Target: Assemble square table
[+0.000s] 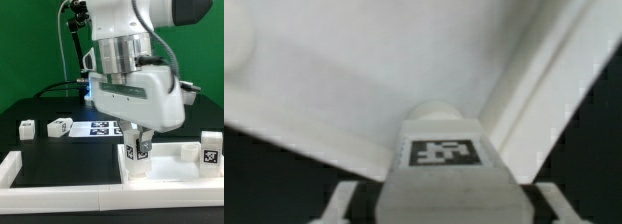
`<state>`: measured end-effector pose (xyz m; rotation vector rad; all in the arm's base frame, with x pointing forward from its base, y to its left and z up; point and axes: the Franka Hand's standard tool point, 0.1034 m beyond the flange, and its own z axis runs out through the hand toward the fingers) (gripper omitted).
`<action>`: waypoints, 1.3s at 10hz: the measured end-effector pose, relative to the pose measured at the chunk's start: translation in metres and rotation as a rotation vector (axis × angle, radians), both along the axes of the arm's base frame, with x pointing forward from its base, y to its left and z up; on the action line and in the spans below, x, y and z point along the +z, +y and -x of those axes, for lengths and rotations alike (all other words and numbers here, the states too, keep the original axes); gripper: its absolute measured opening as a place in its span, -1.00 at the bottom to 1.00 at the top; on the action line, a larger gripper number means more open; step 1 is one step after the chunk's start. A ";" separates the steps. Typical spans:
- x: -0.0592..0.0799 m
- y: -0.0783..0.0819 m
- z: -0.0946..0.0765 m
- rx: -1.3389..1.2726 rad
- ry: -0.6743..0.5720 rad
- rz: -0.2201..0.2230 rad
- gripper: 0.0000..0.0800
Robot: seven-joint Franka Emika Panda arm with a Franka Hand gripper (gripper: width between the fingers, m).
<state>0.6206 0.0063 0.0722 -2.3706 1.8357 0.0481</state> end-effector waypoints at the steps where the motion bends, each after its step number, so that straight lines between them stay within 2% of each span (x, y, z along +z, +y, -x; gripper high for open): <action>1: -0.002 0.003 -0.002 -0.170 0.012 -0.030 -0.28; 2: -0.002 0.004 -0.004 -0.358 0.012 -0.070 -0.28; 3: -0.002 0.003 -0.004 -0.460 0.009 -0.088 -0.28; 5: -0.003 0.004 -0.004 -0.475 0.010 -0.087 -0.27; 7: -0.002 0.008 -0.004 -0.306 -0.015 -0.064 0.53; 9: 0.000 0.014 -0.006 0.054 -0.047 -0.010 0.60; 13: -0.001 0.009 -0.005 0.286 -0.074 0.014 0.62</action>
Offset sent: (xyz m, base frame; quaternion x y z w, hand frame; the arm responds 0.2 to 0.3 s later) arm 0.0029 -0.0083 -0.0020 0.0552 0.0247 0.2328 0.9706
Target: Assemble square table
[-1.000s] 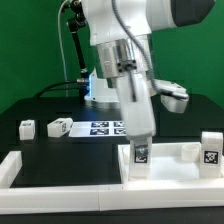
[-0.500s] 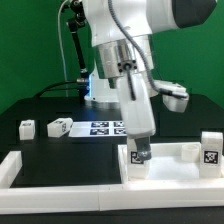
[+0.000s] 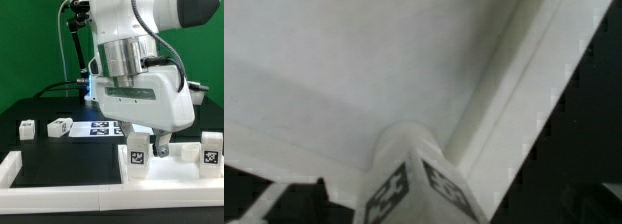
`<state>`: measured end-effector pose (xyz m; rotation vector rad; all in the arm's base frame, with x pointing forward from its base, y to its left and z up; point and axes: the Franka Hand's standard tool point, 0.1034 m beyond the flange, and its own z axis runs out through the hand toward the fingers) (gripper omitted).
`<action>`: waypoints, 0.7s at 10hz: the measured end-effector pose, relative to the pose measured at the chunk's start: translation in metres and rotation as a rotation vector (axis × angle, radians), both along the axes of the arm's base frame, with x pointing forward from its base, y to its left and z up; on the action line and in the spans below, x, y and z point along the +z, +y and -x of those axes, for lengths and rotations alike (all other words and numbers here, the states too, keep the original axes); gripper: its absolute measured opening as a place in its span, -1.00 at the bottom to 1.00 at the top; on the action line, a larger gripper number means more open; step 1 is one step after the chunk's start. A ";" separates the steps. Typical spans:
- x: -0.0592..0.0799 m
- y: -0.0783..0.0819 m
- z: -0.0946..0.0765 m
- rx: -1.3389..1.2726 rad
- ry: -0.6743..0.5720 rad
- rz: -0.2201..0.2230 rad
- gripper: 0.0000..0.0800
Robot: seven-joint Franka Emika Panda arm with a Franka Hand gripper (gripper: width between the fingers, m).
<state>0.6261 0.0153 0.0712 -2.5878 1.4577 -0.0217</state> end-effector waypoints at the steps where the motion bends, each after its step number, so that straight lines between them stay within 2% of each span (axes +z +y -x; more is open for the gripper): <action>1: 0.001 -0.008 0.000 0.264 -0.015 0.047 0.62; 2: 0.003 -0.012 -0.002 0.399 -0.027 0.067 0.62; 3: 0.002 -0.010 -0.001 0.390 -0.025 0.066 0.62; 5: 0.002 -0.010 -0.001 0.359 -0.021 0.063 -0.03; 6: 0.002 -0.010 -0.001 0.335 -0.019 0.059 -0.03; 7: 0.001 -0.011 -0.001 0.243 -0.006 0.050 -0.27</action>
Offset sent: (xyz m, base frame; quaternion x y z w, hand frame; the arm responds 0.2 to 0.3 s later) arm 0.0000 0.0000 0.0000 0.0000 0.0000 0.0650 0.9979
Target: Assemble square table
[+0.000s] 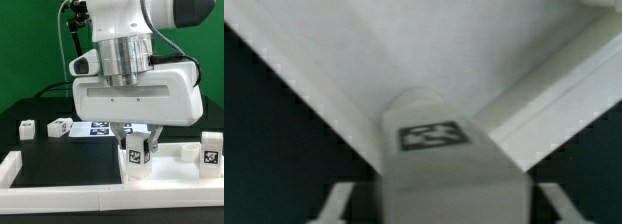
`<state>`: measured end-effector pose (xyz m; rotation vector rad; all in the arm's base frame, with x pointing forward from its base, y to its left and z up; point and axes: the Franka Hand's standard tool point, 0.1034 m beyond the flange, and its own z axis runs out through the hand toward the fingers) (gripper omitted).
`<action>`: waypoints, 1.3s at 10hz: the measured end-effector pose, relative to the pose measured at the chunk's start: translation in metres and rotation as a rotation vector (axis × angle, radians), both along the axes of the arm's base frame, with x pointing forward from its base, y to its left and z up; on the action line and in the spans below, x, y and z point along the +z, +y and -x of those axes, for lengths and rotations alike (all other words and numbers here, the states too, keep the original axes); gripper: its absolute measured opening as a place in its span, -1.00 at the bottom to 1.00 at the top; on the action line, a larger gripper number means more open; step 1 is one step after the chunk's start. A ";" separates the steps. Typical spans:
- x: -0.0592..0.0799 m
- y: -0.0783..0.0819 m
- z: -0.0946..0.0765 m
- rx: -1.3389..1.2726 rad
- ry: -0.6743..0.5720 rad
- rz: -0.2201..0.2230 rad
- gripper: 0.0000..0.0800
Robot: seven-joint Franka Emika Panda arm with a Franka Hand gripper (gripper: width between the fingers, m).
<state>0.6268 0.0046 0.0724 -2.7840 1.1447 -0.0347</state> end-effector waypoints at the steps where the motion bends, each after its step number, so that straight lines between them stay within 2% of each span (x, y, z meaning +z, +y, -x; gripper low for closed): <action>1: 0.000 0.000 0.000 -0.063 0.007 -0.005 -0.27; 3: -0.001 -0.001 0.000 -0.241 0.031 -0.019 -0.27; 4: -0.001 -0.002 0.000 -0.415 0.051 -0.036 -0.27; 7: -0.002 0.003 -0.001 -0.998 0.098 -0.149 -0.27; 8: -0.002 0.003 -0.001 -1.059 0.100 -0.162 -0.27; 10: -0.003 0.003 -0.001 -0.991 0.090 -0.154 -0.24; 11: -0.002 0.005 -0.001 -0.883 0.075 -0.133 0.22; 12: 0.000 0.006 -0.003 -0.646 0.043 -0.076 0.22; 13: 0.001 0.006 -0.004 -0.524 0.023 -0.059 0.53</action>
Offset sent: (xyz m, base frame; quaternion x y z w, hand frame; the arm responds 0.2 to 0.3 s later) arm 0.0062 -0.0066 -0.0045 -0.0182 0.0027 0.3211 0.9469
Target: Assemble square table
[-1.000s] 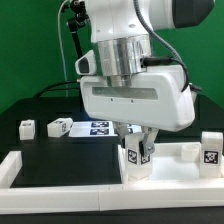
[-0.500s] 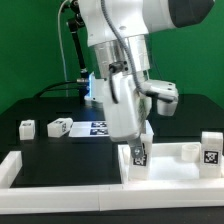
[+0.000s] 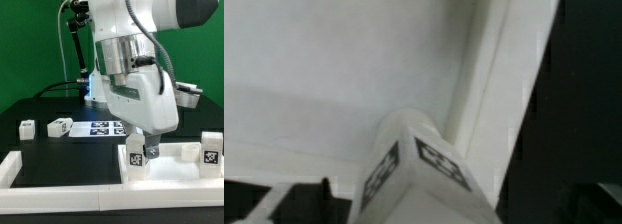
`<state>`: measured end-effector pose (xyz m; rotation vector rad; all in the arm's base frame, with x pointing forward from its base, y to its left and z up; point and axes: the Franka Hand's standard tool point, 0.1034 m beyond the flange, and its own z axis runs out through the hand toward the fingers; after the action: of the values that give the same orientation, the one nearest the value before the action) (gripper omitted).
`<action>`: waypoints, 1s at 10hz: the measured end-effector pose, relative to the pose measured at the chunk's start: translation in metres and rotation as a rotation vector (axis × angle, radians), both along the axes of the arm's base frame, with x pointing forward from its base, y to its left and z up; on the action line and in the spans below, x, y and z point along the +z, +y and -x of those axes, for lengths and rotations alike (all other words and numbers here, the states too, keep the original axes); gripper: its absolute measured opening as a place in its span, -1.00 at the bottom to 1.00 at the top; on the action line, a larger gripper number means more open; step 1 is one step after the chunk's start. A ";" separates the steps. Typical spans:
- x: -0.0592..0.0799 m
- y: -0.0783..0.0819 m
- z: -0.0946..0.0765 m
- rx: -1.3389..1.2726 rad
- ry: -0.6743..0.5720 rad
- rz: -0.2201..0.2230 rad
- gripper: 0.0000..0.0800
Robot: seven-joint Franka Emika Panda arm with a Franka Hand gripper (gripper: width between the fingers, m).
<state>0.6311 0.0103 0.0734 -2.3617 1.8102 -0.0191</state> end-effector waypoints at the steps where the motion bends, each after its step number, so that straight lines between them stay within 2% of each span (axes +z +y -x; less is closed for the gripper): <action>1: -0.001 -0.001 0.001 0.026 -0.002 0.002 0.61; 3: -0.001 -0.002 0.001 0.187 -0.022 0.022 0.62; 4: -0.001 -0.002 0.001 0.327 -0.024 0.049 0.62; 5: -0.001 -0.002 0.000 0.569 -0.031 0.110 0.62; 6: -0.001 -0.004 -0.003 0.768 -0.053 0.148 0.62; 7: -0.001 -0.003 -0.003 0.734 -0.055 0.139 0.62; 9: -0.001 -0.003 -0.003 0.715 -0.053 0.138 -0.02; 10: -0.002 -0.005 -0.001 0.679 -0.046 0.135 -0.02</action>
Offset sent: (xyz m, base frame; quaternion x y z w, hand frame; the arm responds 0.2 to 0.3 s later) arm 0.0000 0.0000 0.0000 0.0000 0.0000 -0.1938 0.9810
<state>0.6325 0.0050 0.0714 -2.9113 0.9321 -0.1116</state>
